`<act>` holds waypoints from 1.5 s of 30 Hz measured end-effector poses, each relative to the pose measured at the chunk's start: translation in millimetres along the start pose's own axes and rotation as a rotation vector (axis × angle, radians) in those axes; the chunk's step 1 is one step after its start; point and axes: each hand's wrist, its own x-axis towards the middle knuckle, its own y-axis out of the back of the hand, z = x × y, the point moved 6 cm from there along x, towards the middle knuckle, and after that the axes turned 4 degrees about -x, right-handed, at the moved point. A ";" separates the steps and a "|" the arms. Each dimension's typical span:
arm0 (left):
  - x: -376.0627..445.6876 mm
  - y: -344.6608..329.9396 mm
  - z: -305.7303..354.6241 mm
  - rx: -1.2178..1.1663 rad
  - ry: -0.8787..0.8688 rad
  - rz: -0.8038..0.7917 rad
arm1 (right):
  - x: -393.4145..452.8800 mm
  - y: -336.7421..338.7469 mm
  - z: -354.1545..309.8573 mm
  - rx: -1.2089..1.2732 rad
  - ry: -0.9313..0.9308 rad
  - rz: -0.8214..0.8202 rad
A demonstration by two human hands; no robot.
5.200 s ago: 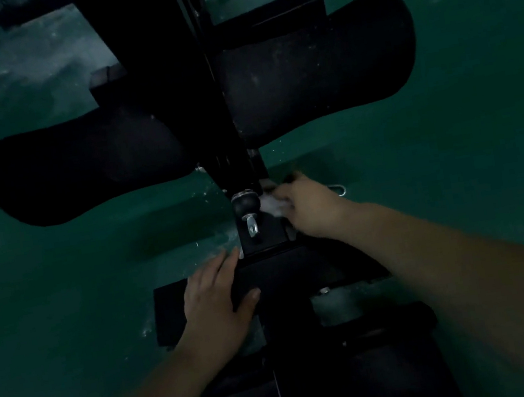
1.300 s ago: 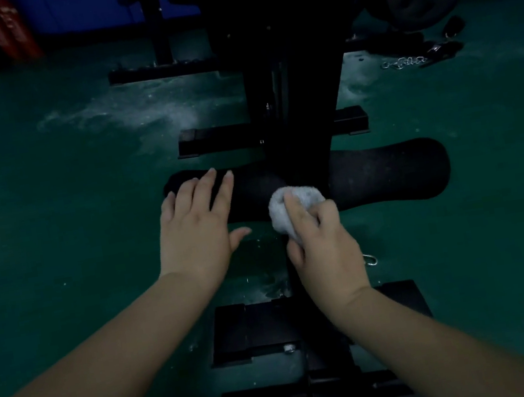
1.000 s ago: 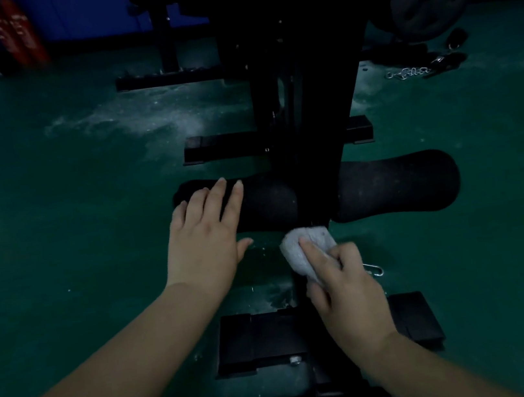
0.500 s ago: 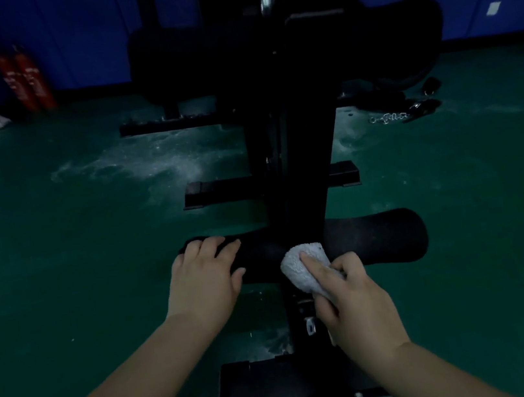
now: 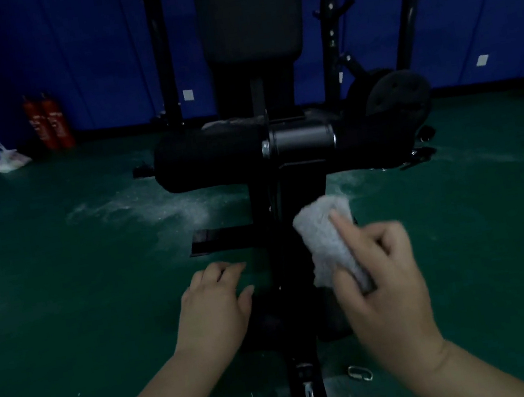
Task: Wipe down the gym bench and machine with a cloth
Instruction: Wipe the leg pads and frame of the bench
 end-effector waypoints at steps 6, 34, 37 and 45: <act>37.5 54.1 59.7 -0.384 -0.023 0.064 | 71.3 16.4 -16.9 -0.116 0.070 0.090; 76.2 86.2 83.5 -0.367 0.056 -0.018 | 199.2 -15.9 -5.7 -0.057 -0.152 -0.947; 76.3 88.7 84.0 -0.371 0.062 -0.029 | 203.6 -2.0 4.9 -0.103 -0.163 -0.940; 77.3 87.4 82.6 -0.441 0.070 0.002 | 204.8 0.1 -2.9 0.024 -0.064 -0.759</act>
